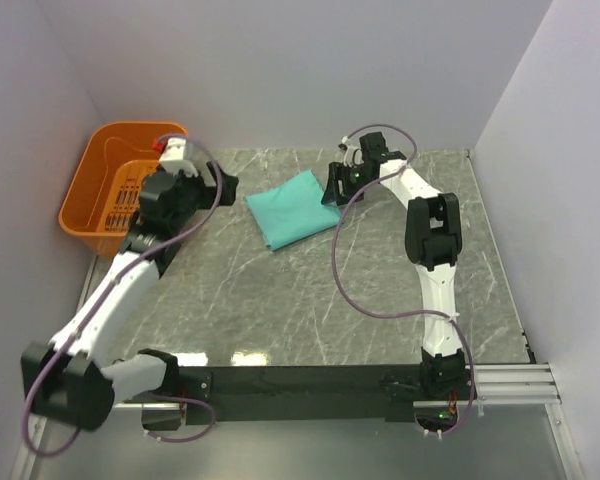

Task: Fold and stack the t-shirts
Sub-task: Fold the tshirt

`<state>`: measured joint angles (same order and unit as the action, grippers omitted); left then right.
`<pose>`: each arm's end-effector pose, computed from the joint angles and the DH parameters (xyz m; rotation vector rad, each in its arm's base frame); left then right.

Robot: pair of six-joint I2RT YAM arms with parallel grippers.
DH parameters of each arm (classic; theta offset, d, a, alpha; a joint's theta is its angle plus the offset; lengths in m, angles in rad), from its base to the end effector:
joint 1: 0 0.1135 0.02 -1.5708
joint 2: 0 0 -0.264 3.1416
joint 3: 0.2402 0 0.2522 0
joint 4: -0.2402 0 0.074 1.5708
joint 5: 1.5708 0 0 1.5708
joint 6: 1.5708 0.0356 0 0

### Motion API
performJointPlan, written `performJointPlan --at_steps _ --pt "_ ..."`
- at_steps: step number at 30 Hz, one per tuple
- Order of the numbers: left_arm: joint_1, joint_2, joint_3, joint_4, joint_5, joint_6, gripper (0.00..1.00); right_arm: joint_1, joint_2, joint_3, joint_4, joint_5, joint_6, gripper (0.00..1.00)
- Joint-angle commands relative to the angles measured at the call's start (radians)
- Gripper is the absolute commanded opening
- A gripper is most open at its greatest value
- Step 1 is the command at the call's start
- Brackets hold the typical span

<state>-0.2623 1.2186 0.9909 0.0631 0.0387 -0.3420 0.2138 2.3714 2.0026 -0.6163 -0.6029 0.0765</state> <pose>0.2790 -0.0763 0.3465 -0.0412 1.7586 -0.4761 0.5007 0.1294 0.1789 -0.4074 2.4910 0.8828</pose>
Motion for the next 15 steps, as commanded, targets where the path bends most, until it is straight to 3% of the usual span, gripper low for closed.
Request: performJointPlan --at_steps 1,11,15 --pt "0.005 -0.143 -0.092 -0.051 0.016 -0.002 0.99 0.015 0.012 0.021 -0.034 -0.075 -0.024 0.69" --pt "0.005 -0.473 -0.267 -0.215 0.115 -0.074 0.99 0.038 0.071 0.025 -0.108 0.009 -0.04 0.62" --pt "0.005 -0.582 -0.302 -0.261 0.132 -0.101 0.99 0.038 0.057 -0.001 -0.109 0.011 -0.041 0.43"
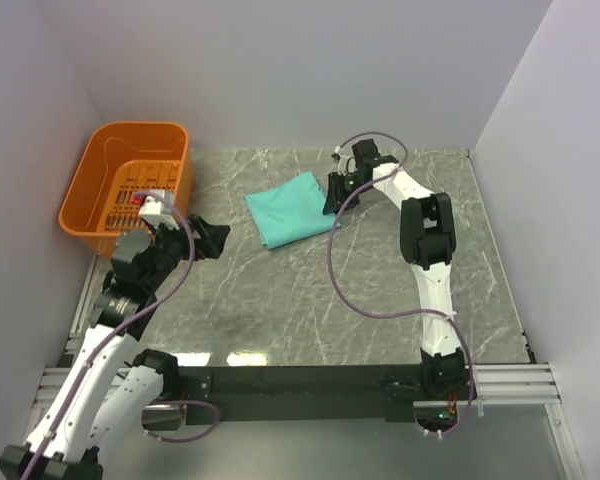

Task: Fold and stack the t-shirts
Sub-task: Fold the tshirt, then neatly place the folded tshirt to the corner

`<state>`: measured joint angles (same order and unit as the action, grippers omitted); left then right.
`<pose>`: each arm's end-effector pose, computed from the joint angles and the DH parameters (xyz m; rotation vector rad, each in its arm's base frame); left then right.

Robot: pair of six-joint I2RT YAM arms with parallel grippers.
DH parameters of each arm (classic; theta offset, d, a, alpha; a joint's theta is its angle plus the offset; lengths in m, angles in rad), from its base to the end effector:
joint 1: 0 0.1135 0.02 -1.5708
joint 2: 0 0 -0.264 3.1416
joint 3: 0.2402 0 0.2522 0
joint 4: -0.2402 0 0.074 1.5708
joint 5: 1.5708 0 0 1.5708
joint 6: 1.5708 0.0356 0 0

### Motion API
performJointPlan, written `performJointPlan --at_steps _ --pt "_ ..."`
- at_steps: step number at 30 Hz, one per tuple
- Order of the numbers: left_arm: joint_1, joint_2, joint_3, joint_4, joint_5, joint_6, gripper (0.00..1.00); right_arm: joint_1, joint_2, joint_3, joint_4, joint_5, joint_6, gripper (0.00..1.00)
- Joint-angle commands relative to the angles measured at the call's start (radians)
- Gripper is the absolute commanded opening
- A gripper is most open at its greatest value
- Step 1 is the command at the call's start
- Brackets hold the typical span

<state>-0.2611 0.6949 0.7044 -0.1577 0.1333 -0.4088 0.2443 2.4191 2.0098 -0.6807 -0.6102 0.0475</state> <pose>0.1627 -0.0484 0.3287 -0.0288 1.7559 -0.6072 0.4942 0.1442 0.1541 -0.4577 2.5821 0.9078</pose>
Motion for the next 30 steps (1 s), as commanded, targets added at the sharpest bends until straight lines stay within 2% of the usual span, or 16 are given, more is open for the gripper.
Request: performJointPlan --at_steps 1,2,3,6,9,15,19,25,29,30 --pt "0.003 -0.073 -0.02 -0.049 0.037 -0.038 0.99 0.001 -0.008 -0.019 -0.043 0.017 -0.011 0.31" --pt "0.003 -0.089 -0.028 -0.054 0.037 -0.048 0.99 -0.008 -0.018 -0.025 -0.039 0.021 -0.011 0.25" --pt "0.003 -0.115 -0.04 -0.065 0.037 -0.053 0.99 -0.017 -0.032 -0.043 -0.039 0.026 -0.014 0.15" --pt "0.003 -0.159 -0.062 -0.077 0.045 -0.068 0.99 -0.06 -0.107 -0.115 -0.002 0.055 -0.021 0.0" --pt "0.003 -0.192 -0.08 -0.085 0.049 -0.082 0.99 -0.114 -0.173 -0.166 -0.002 0.072 -0.038 0.0" --pt "0.003 -0.247 -0.109 -0.097 0.08 -0.104 0.99 -0.236 -0.319 -0.373 0.029 0.128 -0.123 0.0" --pt "0.003 -0.267 -0.129 -0.092 0.112 -0.125 0.99 -0.397 -0.385 -0.454 0.02 0.194 -0.199 0.0" --pt "0.003 -0.279 -0.149 -0.072 0.155 -0.151 0.99 -0.574 -0.403 -0.457 -0.008 0.286 -0.297 0.0" --pt "0.003 -0.282 -0.152 -0.069 0.16 -0.153 0.99 -0.644 -0.388 -0.395 -0.039 0.325 -0.334 0.0" --pt "0.003 -0.282 -0.155 -0.068 0.161 -0.154 0.99 -0.654 -0.384 -0.366 -0.04 0.348 -0.351 0.04"
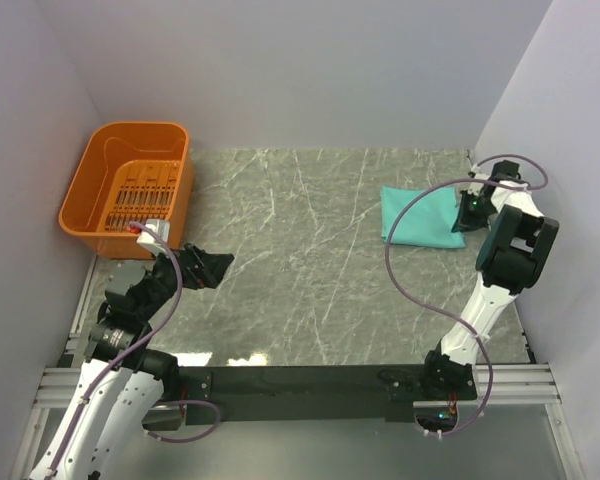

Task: Fold and stack the t-shirts
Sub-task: Neatly place the folded tshirt to the corner

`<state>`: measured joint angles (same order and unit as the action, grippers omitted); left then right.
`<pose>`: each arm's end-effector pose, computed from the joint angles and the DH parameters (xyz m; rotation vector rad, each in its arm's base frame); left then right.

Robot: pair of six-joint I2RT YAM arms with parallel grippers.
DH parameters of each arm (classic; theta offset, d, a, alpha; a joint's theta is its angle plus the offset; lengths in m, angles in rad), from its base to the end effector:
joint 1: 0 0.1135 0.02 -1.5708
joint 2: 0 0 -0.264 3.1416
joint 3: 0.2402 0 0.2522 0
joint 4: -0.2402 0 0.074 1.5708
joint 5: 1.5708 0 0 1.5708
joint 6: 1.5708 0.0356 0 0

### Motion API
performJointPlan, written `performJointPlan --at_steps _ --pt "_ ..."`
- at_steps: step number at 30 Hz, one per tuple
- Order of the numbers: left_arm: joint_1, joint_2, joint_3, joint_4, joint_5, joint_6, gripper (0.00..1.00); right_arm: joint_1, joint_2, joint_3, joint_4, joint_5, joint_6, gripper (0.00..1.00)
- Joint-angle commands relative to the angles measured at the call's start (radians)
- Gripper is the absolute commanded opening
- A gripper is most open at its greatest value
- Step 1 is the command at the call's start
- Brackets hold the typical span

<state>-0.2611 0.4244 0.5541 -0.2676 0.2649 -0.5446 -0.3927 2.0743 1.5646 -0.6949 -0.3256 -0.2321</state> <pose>0.1154 -0.0405 0.2985 -0.0465 1.7734 -0.8176 0.4007 -0.1537 0.1770 0.1339 2.6815 0.2667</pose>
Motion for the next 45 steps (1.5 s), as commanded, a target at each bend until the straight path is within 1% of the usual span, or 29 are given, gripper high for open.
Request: performJointPlan --at_steps 1,2,3,5,6,8,10,11,12,15,17,19,20,22,23,24,26,27,29,30,31,32,33,35,36,38,39,41,45 --pt "0.003 -0.009 -0.006 0.044 0.03 -0.018 0.99 -0.023 -0.028 0.095 -0.034 0.075 -0.082 0.07" --pt "0.003 -0.009 -0.008 0.045 0.036 -0.02 0.99 -0.026 -0.023 0.113 -0.05 0.088 -0.094 0.11" --pt "0.003 -0.007 -0.006 0.047 0.037 -0.02 0.99 -0.029 -0.02 0.139 -0.058 0.106 -0.114 0.21" --pt "0.003 -0.004 -0.003 0.045 0.037 -0.02 0.99 -0.031 -0.026 0.155 -0.069 0.125 -0.128 0.3" --pt "0.003 -0.003 0.0 0.044 0.034 -0.018 0.99 -0.029 -0.04 0.166 -0.071 0.146 -0.141 0.39" --pt "0.003 0.004 0.007 0.036 0.027 -0.017 1.0 -0.029 -0.057 0.173 -0.069 0.184 -0.153 0.45" --pt "0.003 0.013 0.013 0.034 0.019 -0.017 0.99 -0.026 -0.089 0.17 -0.052 0.252 -0.176 0.5" --pt "0.003 0.023 0.02 0.033 0.017 -0.018 0.99 -0.025 -0.101 0.166 -0.042 0.27 -0.185 0.51" --pt "0.003 0.033 0.023 0.034 0.017 -0.018 0.99 -0.026 -0.117 0.154 -0.037 0.283 -0.203 0.54" --pt "0.003 0.066 0.039 0.025 0.007 -0.031 0.99 -0.026 -0.196 0.1 -0.034 0.286 -0.233 0.55" --pt "0.005 0.092 0.061 0.012 -0.021 -0.046 0.99 -0.018 -0.245 0.056 -0.041 0.231 -0.248 0.55" --pt "0.003 0.109 0.081 -0.028 -0.058 -0.064 0.99 -0.003 -0.341 -0.038 -0.046 0.186 -0.282 0.55" --pt "0.003 0.122 0.105 -0.053 -0.085 -0.074 1.0 0.003 -0.376 -0.073 -0.049 0.134 -0.298 0.56" --pt "0.003 0.128 0.124 -0.107 -0.124 -0.078 0.99 0.015 -0.497 -0.182 -0.042 0.091 -0.335 0.56" --pt "0.003 0.125 0.133 -0.114 -0.139 -0.071 0.99 0.018 -0.543 -0.219 -0.037 0.033 -0.345 0.56" --pt "0.003 0.122 0.135 -0.12 -0.142 -0.064 0.99 0.018 -0.631 -0.285 -0.034 0.005 -0.369 0.56" --pt "0.003 0.103 0.138 -0.133 -0.151 -0.049 0.99 0.018 -0.721 -0.345 -0.017 -0.041 -0.377 0.56" --pt "0.003 0.099 0.141 -0.139 -0.159 -0.042 0.99 0.02 -0.808 -0.395 -0.015 -0.088 -0.391 0.58" --pt "0.003 0.087 0.158 -0.162 -0.174 -0.022 0.99 0.018 -0.896 -0.443 0.012 -0.119 -0.391 0.6" --pt "0.003 0.083 0.164 -0.171 -0.197 -0.014 0.99 0.018 -0.98 -0.487 0.024 -0.133 -0.382 0.62" --pt "0.003 0.08 0.171 -0.18 -0.21 0.0 1.0 0.018 -1.02 -0.504 0.05 -0.162 -0.378 0.65" --pt "0.003 0.077 0.188 -0.202 -0.22 0.006 1.0 0.017 -1.058 -0.524 0.072 -0.164 -0.342 0.71" --pt "0.003 0.076 0.197 -0.211 -0.234 0.012 0.99 0.015 -1.124 -0.556 0.092 -0.161 -0.325 0.74" --pt "0.003 0.068 0.219 -0.24 -0.246 0.029 0.99 0.015 -1.18 -0.58 0.13 -0.156 -0.293 0.78" --pt "0.003 0.06 0.222 -0.245 -0.256 0.025 1.0 0.014 -1.219 -0.597 0.144 -0.15 -0.242 0.86" --pt "0.003 0.031 0.225 -0.251 -0.262 0.02 0.99 0.009 -1.253 -0.62 0.184 -0.11 -0.14 0.99" --pt "0.003 0.021 0.227 -0.251 -0.262 0.02 0.99 0.008 -1.282 -0.626 0.193 -0.107 -0.122 1.0" --pt "0.003 -0.007 0.234 -0.258 -0.309 0.021 0.99 0.003 -1.309 -0.633 0.201 -0.107 -0.09 1.0" --pt "0.003 -0.035 0.248 -0.28 -0.357 0.023 0.99 -0.002 -1.376 -0.679 0.231 -0.061 0.069 1.0"
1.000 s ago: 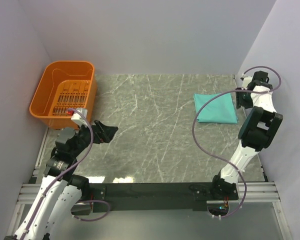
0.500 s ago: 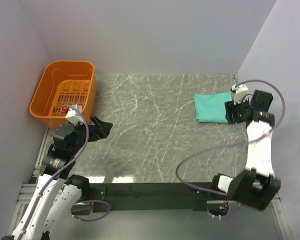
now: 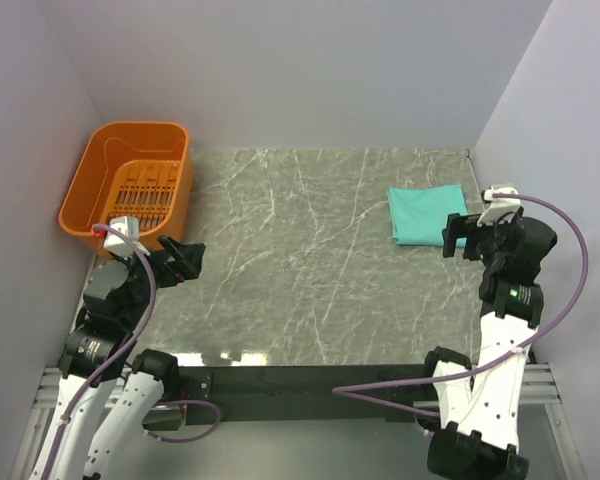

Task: Fold and stack the t-shirts
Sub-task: Neatly place the folded tshirt to the corner

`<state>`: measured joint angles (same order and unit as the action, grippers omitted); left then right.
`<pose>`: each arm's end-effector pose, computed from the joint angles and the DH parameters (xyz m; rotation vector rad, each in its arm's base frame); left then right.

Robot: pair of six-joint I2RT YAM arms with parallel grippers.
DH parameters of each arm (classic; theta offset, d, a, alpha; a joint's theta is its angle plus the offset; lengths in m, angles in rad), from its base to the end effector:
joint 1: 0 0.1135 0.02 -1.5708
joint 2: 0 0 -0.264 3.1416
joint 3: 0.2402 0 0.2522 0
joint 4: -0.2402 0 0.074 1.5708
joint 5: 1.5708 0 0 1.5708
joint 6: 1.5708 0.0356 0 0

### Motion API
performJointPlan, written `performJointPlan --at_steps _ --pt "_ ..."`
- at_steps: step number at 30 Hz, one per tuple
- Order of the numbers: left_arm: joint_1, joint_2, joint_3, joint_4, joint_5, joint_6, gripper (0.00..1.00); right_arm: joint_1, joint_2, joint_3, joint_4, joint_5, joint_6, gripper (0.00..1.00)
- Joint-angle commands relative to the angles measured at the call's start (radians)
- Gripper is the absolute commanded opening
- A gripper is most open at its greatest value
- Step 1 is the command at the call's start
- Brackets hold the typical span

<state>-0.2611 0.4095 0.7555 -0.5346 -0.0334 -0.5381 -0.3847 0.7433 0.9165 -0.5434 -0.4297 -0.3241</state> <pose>0.0926 -0.0235 0.3376 -0.2719 1.7713 -0.5491 0.1499 -0.0447 0.3550 -0.2244 1.8932 -0.0621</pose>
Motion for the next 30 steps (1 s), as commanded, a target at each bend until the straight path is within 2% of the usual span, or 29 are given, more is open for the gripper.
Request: performJointPlan --at_steps 1,5,8,16,30 --pt "0.003 -0.021 0.048 -0.011 -0.062 0.023 0.99 -0.01 -0.057 -0.045 0.092 0.063 0.187 1.0" --pt "0.003 -0.023 0.056 -0.013 -0.059 0.03 0.99 -0.01 -0.12 -0.105 0.166 0.202 0.351 1.0" --pt "0.003 -0.023 0.048 -0.007 -0.059 0.035 0.99 -0.01 -0.14 -0.122 0.171 0.284 0.375 1.0" --pt "0.003 -0.028 0.021 0.016 -0.045 0.035 0.99 -0.01 -0.174 -0.185 0.187 0.355 0.381 1.0" --pt "0.003 -0.018 0.001 0.031 -0.039 0.035 0.99 -0.01 -0.208 -0.268 0.221 0.367 0.349 1.0"
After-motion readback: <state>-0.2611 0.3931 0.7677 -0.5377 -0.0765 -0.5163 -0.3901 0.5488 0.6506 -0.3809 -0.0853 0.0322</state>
